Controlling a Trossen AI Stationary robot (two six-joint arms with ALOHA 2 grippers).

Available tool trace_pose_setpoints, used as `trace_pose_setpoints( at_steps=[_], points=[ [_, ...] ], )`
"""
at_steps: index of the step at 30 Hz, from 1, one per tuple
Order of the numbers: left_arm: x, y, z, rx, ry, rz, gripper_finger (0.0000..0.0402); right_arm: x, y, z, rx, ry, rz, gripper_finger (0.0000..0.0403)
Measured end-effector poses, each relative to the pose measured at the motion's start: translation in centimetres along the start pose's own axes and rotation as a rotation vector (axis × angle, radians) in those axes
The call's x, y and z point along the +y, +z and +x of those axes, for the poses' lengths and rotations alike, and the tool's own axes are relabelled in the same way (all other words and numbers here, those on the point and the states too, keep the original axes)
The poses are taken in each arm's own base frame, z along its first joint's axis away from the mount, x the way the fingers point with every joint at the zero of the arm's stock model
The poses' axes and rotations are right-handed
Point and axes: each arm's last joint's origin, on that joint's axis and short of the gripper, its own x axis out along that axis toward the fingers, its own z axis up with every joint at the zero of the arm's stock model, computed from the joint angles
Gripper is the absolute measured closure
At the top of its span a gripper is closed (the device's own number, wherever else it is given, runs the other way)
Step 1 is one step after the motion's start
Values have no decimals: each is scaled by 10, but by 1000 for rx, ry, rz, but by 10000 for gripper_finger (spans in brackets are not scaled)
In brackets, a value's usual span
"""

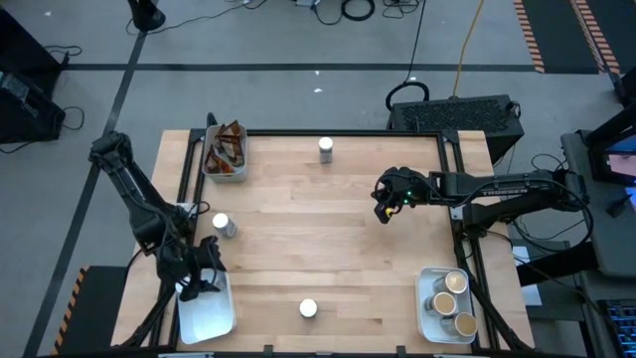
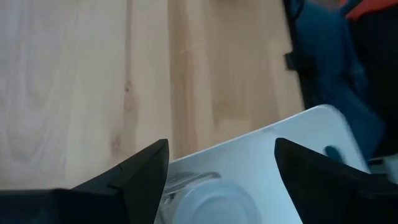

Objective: Sort spices by type
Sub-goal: Put the white seasoning bottle into the bottom left white bin

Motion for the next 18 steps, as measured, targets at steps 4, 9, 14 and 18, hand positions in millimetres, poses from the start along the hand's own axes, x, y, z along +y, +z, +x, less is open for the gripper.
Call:
trace_pose_setpoints(
  at_steps=[4,9,14,18],
  points=[
    [0,3,-6,-53,-28,-16,105,0,0,0,0,1,0,403],
    [0,11,-13,-112,-26,-41,105,0,0,0,0,1,0,403],
    [-3,19,-16,-116,-40,-68,123,0,0,0,0,0,0,403],
    [-5,26,-17,-102,-55,-84,173,0,0,0,0,0,0,403]
  ],
)
